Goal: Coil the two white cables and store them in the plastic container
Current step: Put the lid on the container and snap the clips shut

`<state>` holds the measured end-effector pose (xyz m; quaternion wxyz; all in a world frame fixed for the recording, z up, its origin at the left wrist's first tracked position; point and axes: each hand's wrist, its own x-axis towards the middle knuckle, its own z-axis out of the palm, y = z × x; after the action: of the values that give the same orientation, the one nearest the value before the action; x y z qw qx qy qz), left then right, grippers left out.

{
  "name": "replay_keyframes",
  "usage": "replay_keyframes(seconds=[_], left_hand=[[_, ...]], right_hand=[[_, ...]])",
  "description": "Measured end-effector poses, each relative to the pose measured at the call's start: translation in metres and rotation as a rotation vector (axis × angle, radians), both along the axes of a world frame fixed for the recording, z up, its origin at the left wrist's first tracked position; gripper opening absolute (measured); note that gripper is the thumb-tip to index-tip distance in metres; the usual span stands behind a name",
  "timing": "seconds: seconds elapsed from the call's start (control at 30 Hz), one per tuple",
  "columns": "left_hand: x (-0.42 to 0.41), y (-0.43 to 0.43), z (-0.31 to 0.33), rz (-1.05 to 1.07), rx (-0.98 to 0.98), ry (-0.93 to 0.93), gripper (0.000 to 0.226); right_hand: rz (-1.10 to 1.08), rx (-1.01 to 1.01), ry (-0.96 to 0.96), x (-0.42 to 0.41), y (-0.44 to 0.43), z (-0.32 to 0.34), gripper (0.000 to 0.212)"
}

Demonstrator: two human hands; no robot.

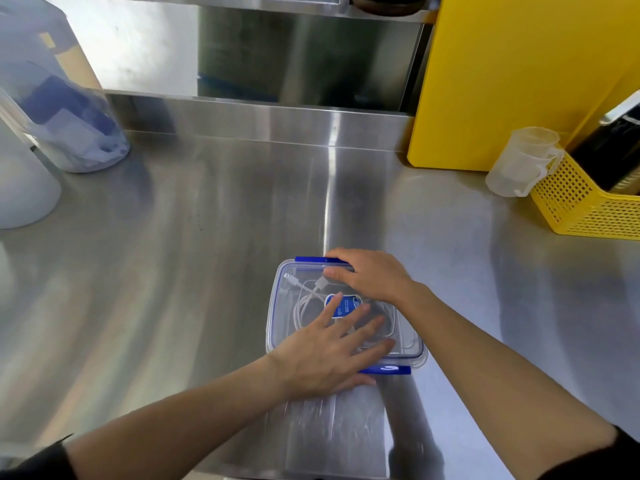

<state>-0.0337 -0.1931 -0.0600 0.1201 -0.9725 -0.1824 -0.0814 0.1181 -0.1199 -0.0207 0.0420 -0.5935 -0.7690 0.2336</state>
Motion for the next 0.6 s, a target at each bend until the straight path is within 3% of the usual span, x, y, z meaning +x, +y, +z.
replay_keyframes(seconds=[0.47, 0.6], left_hand=[[0.007, 0.012, -0.002, -0.032, 0.025, -0.095, 0.044], [0.007, 0.012, -0.002, -0.035, 0.026, -0.111, 0.043]], right_hand=[[-0.101, 0.020, 0.107, -0.001, 0.007, 0.001, 0.037], [-0.091, 0.072, 0.007, -0.003, 0.007, 0.003, 0.040]])
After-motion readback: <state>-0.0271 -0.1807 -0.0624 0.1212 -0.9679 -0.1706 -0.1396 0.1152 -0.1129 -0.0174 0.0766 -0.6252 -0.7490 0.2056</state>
